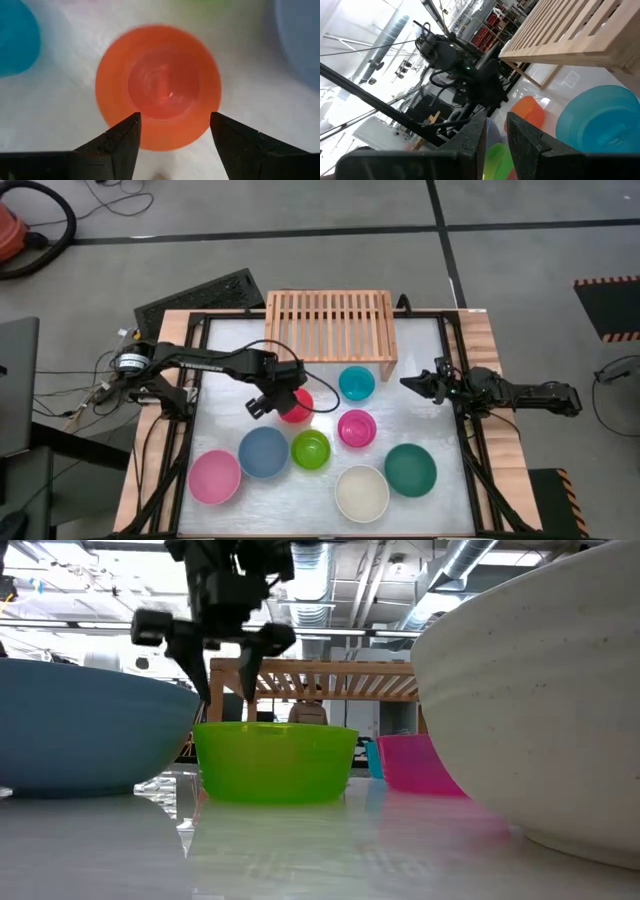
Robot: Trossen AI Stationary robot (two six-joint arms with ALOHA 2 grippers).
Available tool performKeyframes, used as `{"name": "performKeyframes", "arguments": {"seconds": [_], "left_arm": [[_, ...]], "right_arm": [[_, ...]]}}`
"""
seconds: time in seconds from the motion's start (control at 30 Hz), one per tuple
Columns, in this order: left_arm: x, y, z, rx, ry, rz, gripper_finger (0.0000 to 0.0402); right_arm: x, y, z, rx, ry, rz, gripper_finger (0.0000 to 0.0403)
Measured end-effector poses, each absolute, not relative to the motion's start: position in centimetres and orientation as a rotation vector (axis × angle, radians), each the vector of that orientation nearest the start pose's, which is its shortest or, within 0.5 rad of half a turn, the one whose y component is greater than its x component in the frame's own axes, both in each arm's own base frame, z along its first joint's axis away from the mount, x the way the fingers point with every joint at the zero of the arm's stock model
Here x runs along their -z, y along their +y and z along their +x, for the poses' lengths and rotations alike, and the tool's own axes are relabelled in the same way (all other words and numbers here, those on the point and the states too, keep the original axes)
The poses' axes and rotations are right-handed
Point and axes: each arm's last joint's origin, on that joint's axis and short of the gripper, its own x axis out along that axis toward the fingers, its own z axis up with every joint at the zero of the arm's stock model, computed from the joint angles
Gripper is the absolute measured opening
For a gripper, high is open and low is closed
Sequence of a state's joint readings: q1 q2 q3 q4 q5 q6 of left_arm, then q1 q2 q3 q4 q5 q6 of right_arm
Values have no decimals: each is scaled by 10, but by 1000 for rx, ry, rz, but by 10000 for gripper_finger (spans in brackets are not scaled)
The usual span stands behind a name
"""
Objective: Place and stack bowls onto a shelf
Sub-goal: Put the left blue bowl on the shelf
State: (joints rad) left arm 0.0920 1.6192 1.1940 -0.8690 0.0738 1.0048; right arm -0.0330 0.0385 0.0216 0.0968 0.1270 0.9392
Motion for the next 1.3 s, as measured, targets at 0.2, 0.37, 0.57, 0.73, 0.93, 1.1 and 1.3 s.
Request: {"name": "performKeyframes", "arguments": {"seconds": [0.2, 0.37, 0.57, 0.73, 0.93, 1.1, 1.3], "left_arm": [[-220, 24, 302, 638, 1182, 711, 222], [-250, 13, 301, 593, 1194, 603, 222], [-268, -1, 298, 363, 1285, 94, 222], [-248, -22, 290, 214, 1412, -41, 222], [-236, -41, 284, 191, 1433, -47, 222], [-217, -52, 277, 152, 1431, 88, 222], [-193, -55, 268, 217, 1458, 37, 210]], "right_arm": [[-176, -7, 98, 119, -137, 954, 103], [-176, -7, 98, 120, -136, 953, 103], [-175, -7, 98, 127, -124, 952, 103], [-174, -7, 98, 130, -117, 952, 103], [-172, -7, 98, 141, -95, 950, 103], [-170, -7, 98, 149, -78, 950, 103], [-170, -7, 98, 151, -74, 938, 103]]}}
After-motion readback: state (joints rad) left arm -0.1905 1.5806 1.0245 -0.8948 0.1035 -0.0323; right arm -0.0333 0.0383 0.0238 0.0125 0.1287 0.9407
